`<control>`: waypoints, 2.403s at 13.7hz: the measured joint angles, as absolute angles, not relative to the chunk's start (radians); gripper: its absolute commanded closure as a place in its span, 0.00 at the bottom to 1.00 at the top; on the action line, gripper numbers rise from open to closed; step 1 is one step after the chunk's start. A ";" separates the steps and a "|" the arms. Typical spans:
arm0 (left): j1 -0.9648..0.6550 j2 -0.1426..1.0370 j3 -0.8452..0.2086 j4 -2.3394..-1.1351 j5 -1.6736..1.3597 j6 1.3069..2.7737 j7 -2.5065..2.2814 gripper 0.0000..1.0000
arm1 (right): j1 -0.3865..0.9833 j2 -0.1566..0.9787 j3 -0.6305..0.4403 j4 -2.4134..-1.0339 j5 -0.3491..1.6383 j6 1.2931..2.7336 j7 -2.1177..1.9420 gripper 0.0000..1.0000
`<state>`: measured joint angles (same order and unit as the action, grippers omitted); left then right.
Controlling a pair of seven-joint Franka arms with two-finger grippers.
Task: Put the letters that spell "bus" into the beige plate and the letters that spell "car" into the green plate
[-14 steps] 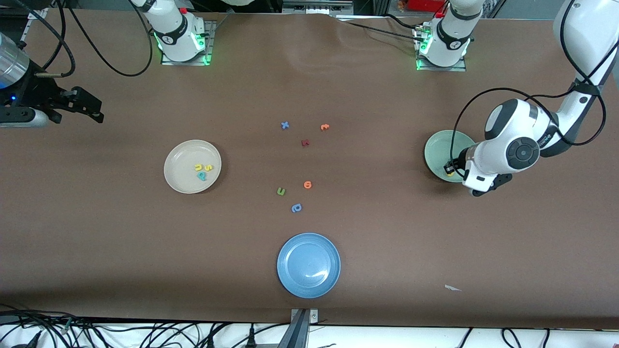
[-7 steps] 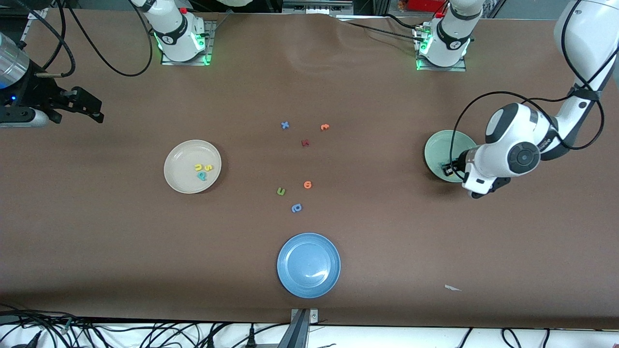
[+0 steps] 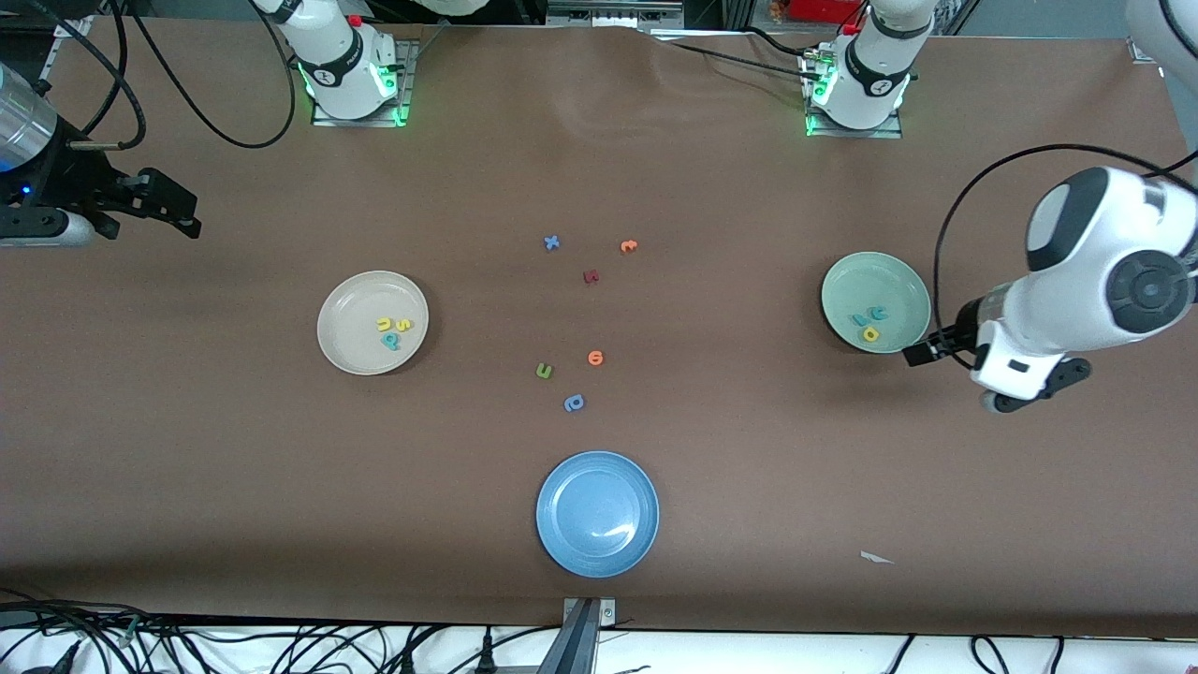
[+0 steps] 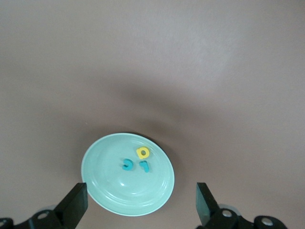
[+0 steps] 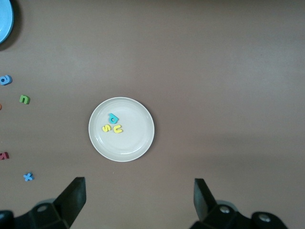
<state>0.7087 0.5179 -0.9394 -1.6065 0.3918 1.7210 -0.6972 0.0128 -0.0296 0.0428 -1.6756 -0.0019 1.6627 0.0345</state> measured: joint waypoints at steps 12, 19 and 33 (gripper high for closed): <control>0.563 0.519 -0.856 -1.398 0.392 1.557 -0.415 0.00 | 0.013 -0.028 0.036 -1.676 -0.002 1.663 0.035 0.00; 0.222 0.517 -0.428 -1.235 0.248 1.467 -0.273 0.00 | 0.013 -0.025 0.031 -1.675 -0.002 1.662 0.035 0.00; -0.064 0.274 0.052 -1.492 -0.048 1.693 -0.050 0.00 | 0.013 -0.025 0.031 -1.675 -0.002 1.652 0.036 0.00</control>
